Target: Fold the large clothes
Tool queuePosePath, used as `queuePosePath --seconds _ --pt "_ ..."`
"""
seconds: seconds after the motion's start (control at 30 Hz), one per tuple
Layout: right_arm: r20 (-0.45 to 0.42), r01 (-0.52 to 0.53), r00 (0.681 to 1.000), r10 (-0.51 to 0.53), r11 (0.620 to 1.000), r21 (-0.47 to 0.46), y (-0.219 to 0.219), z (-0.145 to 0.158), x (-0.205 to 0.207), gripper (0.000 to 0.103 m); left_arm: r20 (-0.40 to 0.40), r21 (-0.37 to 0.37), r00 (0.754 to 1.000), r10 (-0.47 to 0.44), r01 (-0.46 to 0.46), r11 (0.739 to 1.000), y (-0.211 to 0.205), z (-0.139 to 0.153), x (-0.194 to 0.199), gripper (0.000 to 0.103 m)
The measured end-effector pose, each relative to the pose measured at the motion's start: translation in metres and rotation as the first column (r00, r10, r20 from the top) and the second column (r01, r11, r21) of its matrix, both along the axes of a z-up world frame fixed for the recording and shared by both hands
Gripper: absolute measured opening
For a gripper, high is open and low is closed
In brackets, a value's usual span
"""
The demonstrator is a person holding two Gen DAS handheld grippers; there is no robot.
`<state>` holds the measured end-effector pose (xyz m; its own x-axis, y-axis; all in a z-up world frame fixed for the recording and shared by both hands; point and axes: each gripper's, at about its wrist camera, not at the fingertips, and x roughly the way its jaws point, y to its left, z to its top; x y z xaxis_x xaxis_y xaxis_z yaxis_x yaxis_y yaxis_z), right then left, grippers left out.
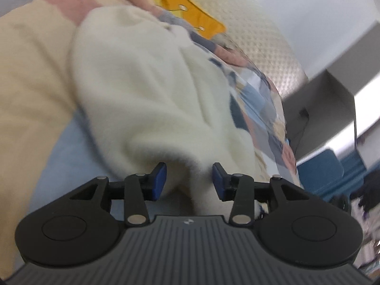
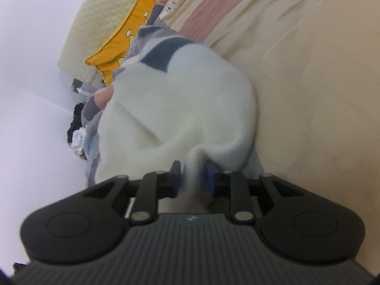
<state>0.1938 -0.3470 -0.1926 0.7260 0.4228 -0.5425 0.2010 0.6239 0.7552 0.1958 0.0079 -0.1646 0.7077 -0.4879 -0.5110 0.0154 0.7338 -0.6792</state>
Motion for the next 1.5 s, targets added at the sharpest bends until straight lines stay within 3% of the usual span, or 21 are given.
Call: queuePosePath --seconds 0.07,0.13,0.17,0.3,0.47,0.57,0.7,0.77,0.83,0.9,1.07,1.27,1.4,1.5 --pt "0.012 0.000 1.000 0.000 1.000 -0.005 0.001 0.003 -0.009 0.040 0.001 -0.026 0.994 0.110 -0.109 0.994 0.014 0.003 -0.013 0.048" --pt "0.028 0.012 1.000 -0.011 1.000 -0.027 0.003 0.008 -0.018 0.064 -0.009 -0.034 0.981 0.195 -0.195 0.980 0.029 0.004 -0.019 0.048" --pt "0.032 0.026 0.999 -0.025 0.999 -0.033 0.002 0.010 -0.022 0.068 -0.025 -0.050 0.975 0.221 -0.222 0.974 0.036 0.003 -0.019 0.048" --pt "0.052 0.063 0.997 -0.064 0.998 0.025 -0.004 0.010 -0.028 0.069 -0.147 -0.162 0.960 0.238 -0.261 0.952 0.048 -0.019 -0.012 0.048" --pt "0.062 0.145 0.987 -0.148 0.988 0.047 -0.014 0.003 -0.025 0.068 -0.239 -0.158 0.934 0.264 -0.306 0.939 0.044 -0.044 0.004 0.048" --pt "0.037 0.190 0.981 -0.191 0.981 0.035 -0.022 -0.006 -0.015 0.068 -0.245 -0.147 0.917 0.314 -0.356 0.923 0.044 -0.052 0.009 0.047" --pt "0.021 0.161 0.987 -0.161 0.987 0.015 -0.021 -0.016 0.002 0.052 -0.228 -0.160 0.930 0.289 -0.329 0.931 0.042 -0.056 0.020 0.043" --pt "0.030 0.108 0.994 -0.106 0.993 -0.054 -0.013 -0.014 0.012 0.044 -0.224 -0.144 0.932 0.284 -0.320 0.936 0.040 -0.058 0.027 0.033" --pt "0.044 0.079 0.996 -0.074 0.988 -0.130 -0.006 -0.009 0.017 0.022 -0.214 -0.120 0.934 0.284 -0.314 0.942 0.037 -0.057 0.029 0.022" --pt "0.049 0.079 0.996 -0.073 0.989 -0.125 -0.007 -0.008 0.019 0.014 -0.195 -0.109 0.938 0.289 -0.313 0.943 0.037 -0.053 0.031 0.014" --pt "0.166 0.068 0.985 -0.045 0.989 -0.132 -0.006 0.024 0.004 0.011 -0.100 -0.105 0.945 0.311 -0.321 0.941 0.046 -0.026 0.022 0.010" --pt "0.317 0.103 0.945 -0.084 0.994 -0.043 -0.018 0.058 -0.027 0.009 0.020 -0.135 0.941 0.338 -0.332 0.933 0.074 0.016 0.002 0.010" --pt "0.341 0.126 0.935 -0.103 0.991 -0.047 -0.024 0.061 -0.028 0.003 0.018 -0.175 0.929 0.369 -0.361 0.916 0.092 0.022 -0.002 0.010" --pt "0.275 0.106 0.958 -0.083 0.992 -0.068 -0.025 0.050 -0.012 0.003 -0.033 -0.127 0.922 0.386 -0.387 0.913 0.092 0.011 0.002 0.010"
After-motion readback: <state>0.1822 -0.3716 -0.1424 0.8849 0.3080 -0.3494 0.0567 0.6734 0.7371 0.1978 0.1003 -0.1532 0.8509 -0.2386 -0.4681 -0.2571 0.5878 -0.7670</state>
